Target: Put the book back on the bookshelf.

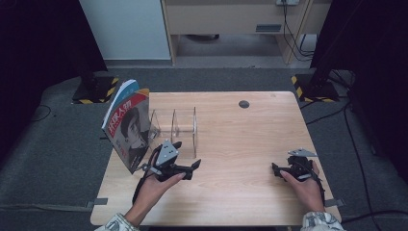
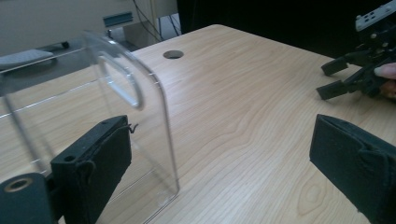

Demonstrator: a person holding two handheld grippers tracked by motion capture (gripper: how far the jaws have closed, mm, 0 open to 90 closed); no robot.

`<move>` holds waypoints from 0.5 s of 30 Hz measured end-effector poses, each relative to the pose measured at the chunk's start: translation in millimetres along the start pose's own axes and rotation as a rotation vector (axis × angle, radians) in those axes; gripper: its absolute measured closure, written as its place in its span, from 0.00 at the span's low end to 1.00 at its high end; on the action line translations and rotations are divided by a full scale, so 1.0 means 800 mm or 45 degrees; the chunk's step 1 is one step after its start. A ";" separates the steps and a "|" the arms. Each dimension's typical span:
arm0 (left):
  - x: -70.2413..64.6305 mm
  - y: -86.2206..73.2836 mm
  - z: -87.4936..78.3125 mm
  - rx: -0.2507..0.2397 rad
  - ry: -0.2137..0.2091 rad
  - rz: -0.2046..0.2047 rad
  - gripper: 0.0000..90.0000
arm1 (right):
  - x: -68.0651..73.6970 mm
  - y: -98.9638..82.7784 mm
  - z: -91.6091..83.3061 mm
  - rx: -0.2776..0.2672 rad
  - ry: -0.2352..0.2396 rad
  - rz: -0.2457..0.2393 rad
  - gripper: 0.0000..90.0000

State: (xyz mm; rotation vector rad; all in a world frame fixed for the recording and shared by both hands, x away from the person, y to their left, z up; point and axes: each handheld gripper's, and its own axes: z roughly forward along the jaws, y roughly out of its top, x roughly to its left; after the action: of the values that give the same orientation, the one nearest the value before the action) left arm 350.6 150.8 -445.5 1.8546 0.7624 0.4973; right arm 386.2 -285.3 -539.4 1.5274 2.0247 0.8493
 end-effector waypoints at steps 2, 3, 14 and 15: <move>-0.004 0.000 0.010 0.011 -0.003 0.007 0.06 | 0.000 0.000 0.000 0.000 0.000 0.000 0.04; -0.006 0.000 0.016 0.020 -0.010 0.005 0.06 | 0.000 0.000 0.000 0.001 0.002 -0.002 0.04; -0.032 0.002 0.062 0.076 -0.068 0.022 0.06 | 0.000 -0.001 -0.001 0.001 0.003 -0.003 0.04; -0.036 0.003 0.068 0.080 -0.078 0.028 0.06 | 0.000 -0.001 -0.001 0.000 0.004 -0.005 0.04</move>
State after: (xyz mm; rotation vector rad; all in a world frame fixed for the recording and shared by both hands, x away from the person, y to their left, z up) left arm 365.8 94.2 -464.0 1.9300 0.7243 0.4328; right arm 385.5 -285.6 -539.4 1.5223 2.0289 0.8504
